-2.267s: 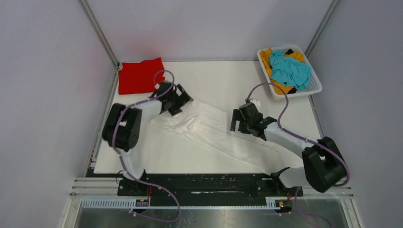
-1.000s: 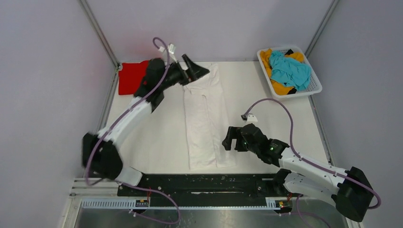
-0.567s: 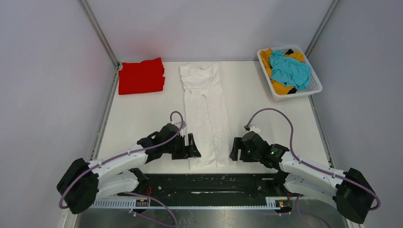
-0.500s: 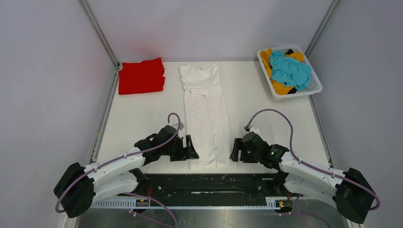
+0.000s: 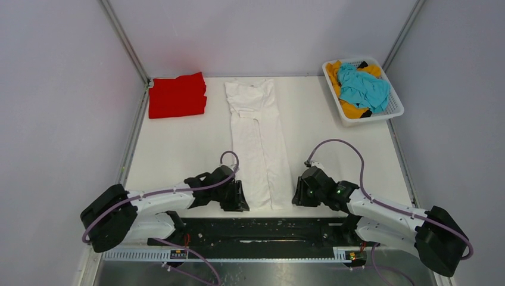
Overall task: Fold and stack the t-shirts
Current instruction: Grab the bottom of the folded rectangular tshirt with both arms, then fold the folded rectangular tshirt in 1/3 of the way
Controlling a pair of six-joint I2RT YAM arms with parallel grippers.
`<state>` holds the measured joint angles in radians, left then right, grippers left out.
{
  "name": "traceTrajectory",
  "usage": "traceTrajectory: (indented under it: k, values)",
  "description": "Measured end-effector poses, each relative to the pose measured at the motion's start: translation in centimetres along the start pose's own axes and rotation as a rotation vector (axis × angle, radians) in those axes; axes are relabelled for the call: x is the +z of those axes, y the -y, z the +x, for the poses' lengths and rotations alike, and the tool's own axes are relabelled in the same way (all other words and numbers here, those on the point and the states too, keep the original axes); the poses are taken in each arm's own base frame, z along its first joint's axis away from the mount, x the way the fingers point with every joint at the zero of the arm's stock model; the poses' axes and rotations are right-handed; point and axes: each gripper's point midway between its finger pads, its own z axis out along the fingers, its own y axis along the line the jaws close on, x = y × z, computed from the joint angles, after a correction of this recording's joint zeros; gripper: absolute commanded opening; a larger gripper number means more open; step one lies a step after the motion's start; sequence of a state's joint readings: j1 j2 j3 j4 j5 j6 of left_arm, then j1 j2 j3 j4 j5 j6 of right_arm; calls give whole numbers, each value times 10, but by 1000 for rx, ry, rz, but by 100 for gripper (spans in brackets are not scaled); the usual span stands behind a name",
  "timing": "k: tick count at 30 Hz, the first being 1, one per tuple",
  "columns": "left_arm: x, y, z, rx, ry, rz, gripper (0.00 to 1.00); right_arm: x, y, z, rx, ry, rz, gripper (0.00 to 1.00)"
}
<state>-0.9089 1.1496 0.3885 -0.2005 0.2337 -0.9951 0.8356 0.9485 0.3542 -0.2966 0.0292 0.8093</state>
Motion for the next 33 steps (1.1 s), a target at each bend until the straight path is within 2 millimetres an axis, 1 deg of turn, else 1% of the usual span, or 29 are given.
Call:
traceTrajectory:
  k: [1,3,4,7,11,14,16,19,22,24,26,28,29,33]
  values:
    - [2,1,-1,0,-3,-4,20,1,-1,1,0,-8,-4,31]
    - [7,1,-2,0,-10,-17,1,2,-3,5,-3,-29,-15,19]
    - [8,2,-2,-3,-13,-21,0,3,-4,6,-5,-39,-20,12]
    - [9,1,0,2,-20,-29,0,4,-9,13,-16,-82,-49,0]
    - [3,-2,11,22,-34,-44,0,1,-14,23,-25,-133,-89,0]
    - [-5,-2,22,40,-50,-32,0,-5,-17,38,-24,-185,-148,0]
    - [-11,2,27,52,-54,1,0,-12,-19,45,-25,-208,-189,0]
    - [-14,11,27,58,-49,53,0,-22,-25,45,-45,-205,-235,0]
    - [-16,19,21,62,-36,91,0,-31,-35,34,-66,-174,-254,0]
    - [-17,22,10,54,-13,109,0,-34,-43,21,-78,-137,-258,0]
    - [-19,25,-7,46,31,127,0,-35,-51,6,-86,-99,-248,0]
    - [-22,31,-29,41,85,134,0,-34,-59,-12,-89,-54,-227,0]
    - [-24,33,-39,36,108,135,0,-33,-62,-22,-88,-30,-211,0]
    - [-30,44,-92,7,231,157,0,-30,-73,-74,-36,67,-154,0]
